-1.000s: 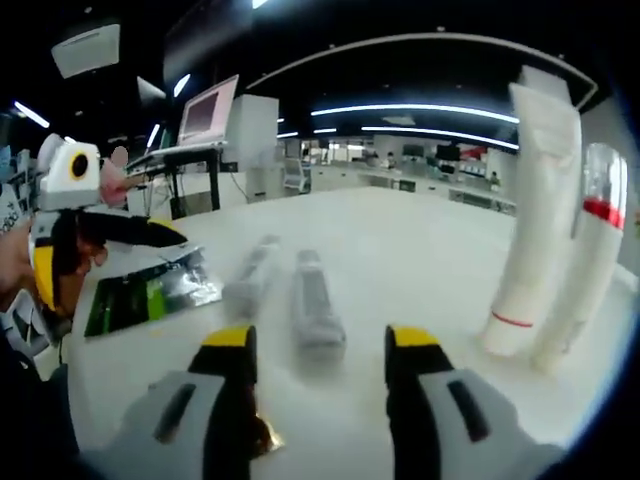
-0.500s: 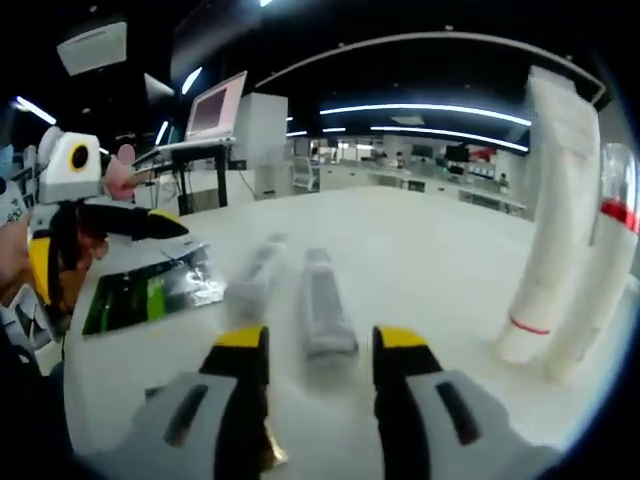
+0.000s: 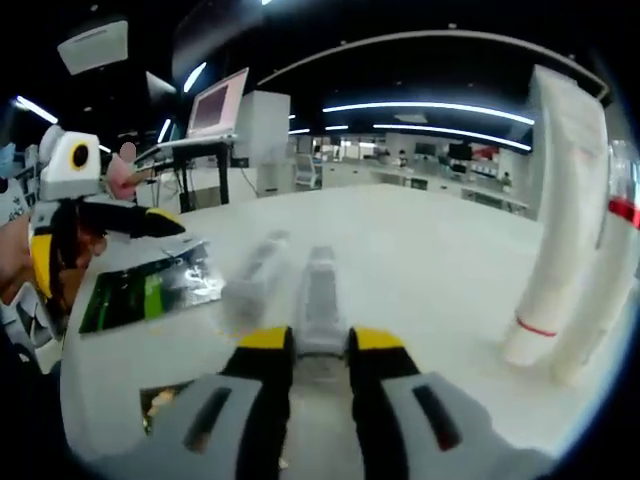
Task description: Arrange the skincare products in the storage area until every visible bottle or jar stands upright without overlapping.
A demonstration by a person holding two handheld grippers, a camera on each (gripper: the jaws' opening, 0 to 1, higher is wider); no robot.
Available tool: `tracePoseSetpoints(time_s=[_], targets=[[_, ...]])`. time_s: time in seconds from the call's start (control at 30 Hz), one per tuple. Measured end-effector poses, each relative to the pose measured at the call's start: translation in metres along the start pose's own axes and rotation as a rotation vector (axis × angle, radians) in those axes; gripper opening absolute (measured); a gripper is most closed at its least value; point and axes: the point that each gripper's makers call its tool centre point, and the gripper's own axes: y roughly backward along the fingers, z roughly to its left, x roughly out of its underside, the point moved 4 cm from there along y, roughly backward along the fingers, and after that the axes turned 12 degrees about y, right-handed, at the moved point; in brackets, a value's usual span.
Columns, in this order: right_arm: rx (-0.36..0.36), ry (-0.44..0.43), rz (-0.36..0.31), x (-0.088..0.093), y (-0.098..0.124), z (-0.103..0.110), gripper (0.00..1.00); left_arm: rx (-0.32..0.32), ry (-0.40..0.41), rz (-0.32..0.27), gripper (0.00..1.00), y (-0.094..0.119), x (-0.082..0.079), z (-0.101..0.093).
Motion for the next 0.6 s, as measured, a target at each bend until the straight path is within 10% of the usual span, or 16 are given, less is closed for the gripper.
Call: tracePoseSetpoints(time_s=[0.6], targets=[[0.007, -0.367, -0.147, -0.016, 0.025, -0.014, 0.18, 0.014, -0.007, 0.01, 1.0, -0.005, -0.002, -0.004]])
